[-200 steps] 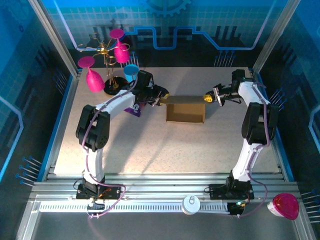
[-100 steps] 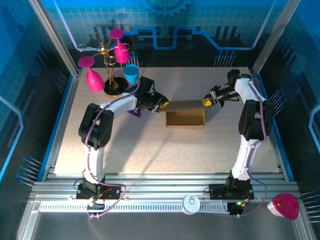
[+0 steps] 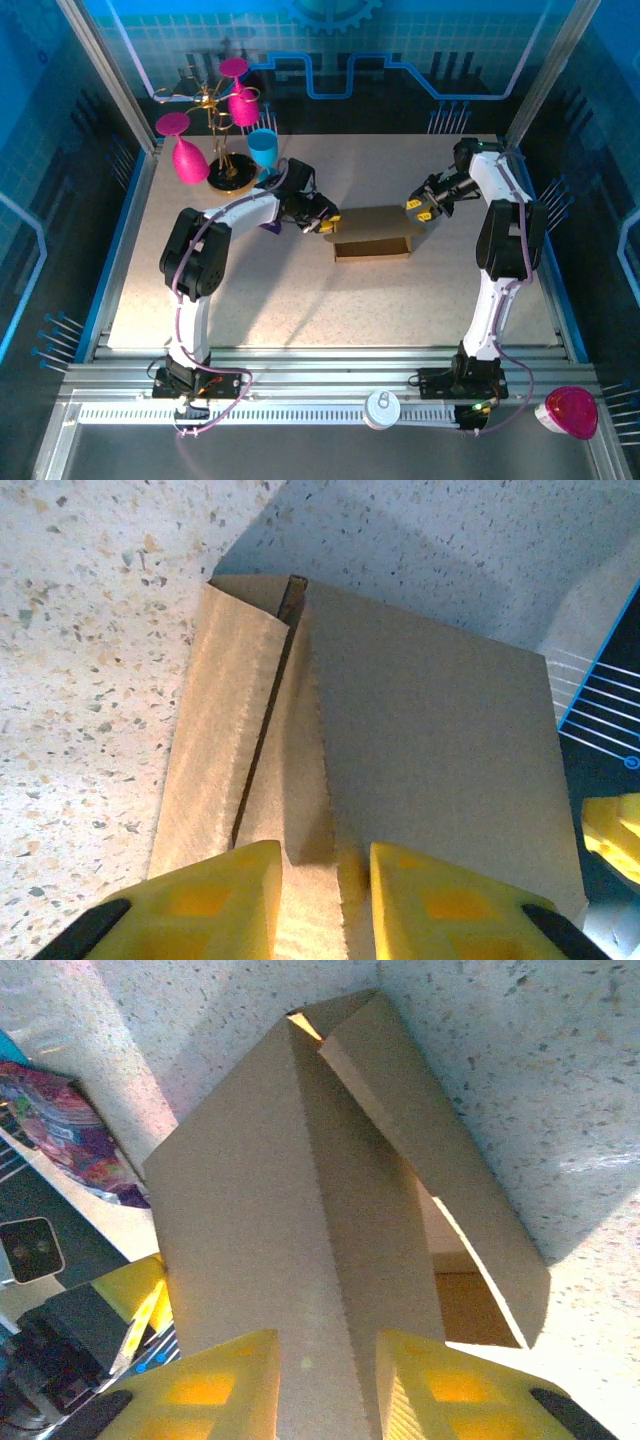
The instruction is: Fold the paper box
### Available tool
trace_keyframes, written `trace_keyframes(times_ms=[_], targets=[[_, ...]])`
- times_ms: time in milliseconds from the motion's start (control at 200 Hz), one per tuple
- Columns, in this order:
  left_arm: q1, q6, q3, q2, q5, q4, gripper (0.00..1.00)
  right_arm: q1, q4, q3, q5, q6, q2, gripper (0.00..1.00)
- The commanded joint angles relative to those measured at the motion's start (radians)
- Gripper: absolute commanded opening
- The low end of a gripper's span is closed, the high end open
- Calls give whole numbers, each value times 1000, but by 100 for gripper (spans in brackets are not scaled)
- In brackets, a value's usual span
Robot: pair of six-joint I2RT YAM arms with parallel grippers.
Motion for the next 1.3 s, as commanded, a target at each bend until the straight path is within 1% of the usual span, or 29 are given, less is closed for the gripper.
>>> trace_keyframes(times_ms=[0, 195, 290, 425, 560, 660, 765, 840, 1056, 1181, 1261, 1271, 1286, 1296], targets=[[-9, 51, -9, -6, -34, -62, 30, 10, -66, 30, 51, -46, -21, 31], [-21, 142, 26, -11, -86, -153, 32, 23, -92, 20, 127, -81, -48, 32], [-25, 173, 23, -16, -103, -166, 36, 30, -77, -10, 154, -94, -70, 35], [-25, 206, 26, -16, -103, -166, 39, 36, -40, -46, 143, -115, -82, 41], [-30, 255, 60, -6, -131, -219, 40, 45, -12, -73, 146, -137, -72, 43], [-30, 256, 48, 2, -127, -212, 40, 45, 22, -96, 151, -149, -70, 44], [-33, 239, 18, 8, -112, -166, 39, 45, 57, -101, 162, -167, -72, 46], [-33, 231, 3, 15, -106, -133, 39, 44, 132, -120, 147, -183, -85, 49], [-34, 252, 3, 38, -132, -139, 34, 44, 305, -191, 70, -256, -64, 52], [-34, 261, -7, 47, -133, -131, 28, 41, 363, -230, 40, -284, -53, 53], [-35, 266, -17, 48, -138, -127, 28, 30, 431, -273, -42, -278, -60, 55], [-34, 268, -18, 49, -139, -127, 27, 30, 436, -278, -53, -278, -60, 55], [-34, 270, -19, 49, -141, -127, 27, 29, 442, -282, -63, -279, -59, 60], [-33, 272, -20, 50, -142, -127, 27, 28, 445, -284, -69, -280, -58, 62]])
